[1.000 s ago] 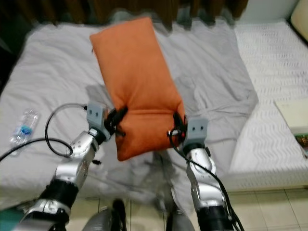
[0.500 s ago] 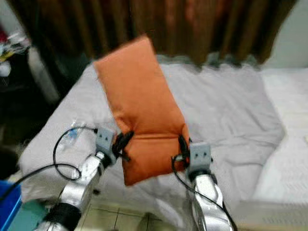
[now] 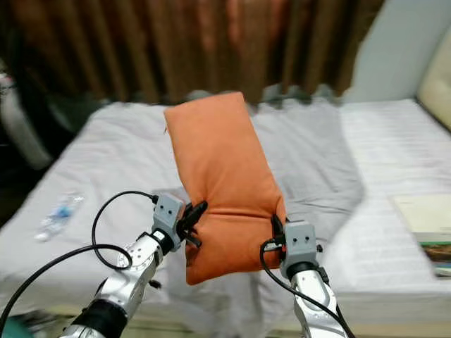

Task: Clean up the room

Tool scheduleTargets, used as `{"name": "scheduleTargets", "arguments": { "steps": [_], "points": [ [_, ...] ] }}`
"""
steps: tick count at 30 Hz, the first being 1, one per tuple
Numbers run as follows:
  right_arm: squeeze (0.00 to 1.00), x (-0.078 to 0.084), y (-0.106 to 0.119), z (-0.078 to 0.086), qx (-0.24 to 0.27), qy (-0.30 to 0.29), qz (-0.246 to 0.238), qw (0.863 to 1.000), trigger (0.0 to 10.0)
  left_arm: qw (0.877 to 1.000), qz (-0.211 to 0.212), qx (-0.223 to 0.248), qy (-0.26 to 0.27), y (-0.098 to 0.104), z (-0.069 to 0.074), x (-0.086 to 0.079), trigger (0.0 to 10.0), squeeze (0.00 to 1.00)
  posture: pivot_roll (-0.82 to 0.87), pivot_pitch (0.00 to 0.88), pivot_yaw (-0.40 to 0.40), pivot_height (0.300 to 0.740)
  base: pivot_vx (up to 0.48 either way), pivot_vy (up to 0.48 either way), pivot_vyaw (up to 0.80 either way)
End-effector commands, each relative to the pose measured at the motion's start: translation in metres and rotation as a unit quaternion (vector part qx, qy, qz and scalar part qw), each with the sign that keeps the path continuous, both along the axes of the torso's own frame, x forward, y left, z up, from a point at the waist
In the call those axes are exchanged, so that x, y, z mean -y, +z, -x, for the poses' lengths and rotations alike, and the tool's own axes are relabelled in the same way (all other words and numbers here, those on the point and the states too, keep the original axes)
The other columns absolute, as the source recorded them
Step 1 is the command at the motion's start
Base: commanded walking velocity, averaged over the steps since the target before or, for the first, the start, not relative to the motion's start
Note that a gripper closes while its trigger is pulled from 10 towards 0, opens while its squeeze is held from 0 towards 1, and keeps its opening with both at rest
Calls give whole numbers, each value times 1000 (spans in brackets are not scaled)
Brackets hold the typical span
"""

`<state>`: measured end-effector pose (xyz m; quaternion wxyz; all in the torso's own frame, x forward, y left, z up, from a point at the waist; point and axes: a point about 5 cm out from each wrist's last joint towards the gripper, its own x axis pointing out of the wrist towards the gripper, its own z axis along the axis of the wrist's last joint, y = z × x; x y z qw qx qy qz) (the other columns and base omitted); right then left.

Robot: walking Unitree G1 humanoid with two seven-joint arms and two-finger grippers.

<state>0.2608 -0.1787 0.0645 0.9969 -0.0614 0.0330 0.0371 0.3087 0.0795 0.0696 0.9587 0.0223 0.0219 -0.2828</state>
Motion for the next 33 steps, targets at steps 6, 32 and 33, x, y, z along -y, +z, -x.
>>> {"name": "scheduleTargets", "arguments": {
  "steps": [6,32,33],
  "points": [
    [0,29,-4,5,-10,-46,8,999,10000,998,0,33,47,1,8,-34,10000,0,-121,0,26,740,316,-359,-133],
    [0,23,-1,-5,-13,-24,1,1000,10000,999,-24,29,33,-2,8,-27,10000,0,-134,9,31,740,305,-368,-62],
    [0,23,-2,-4,-14,-24,1,1000,10000,999,-23,28,31,-2,8,-26,10000,0,-134,9,31,740,304,-368,0]
  ]
}}
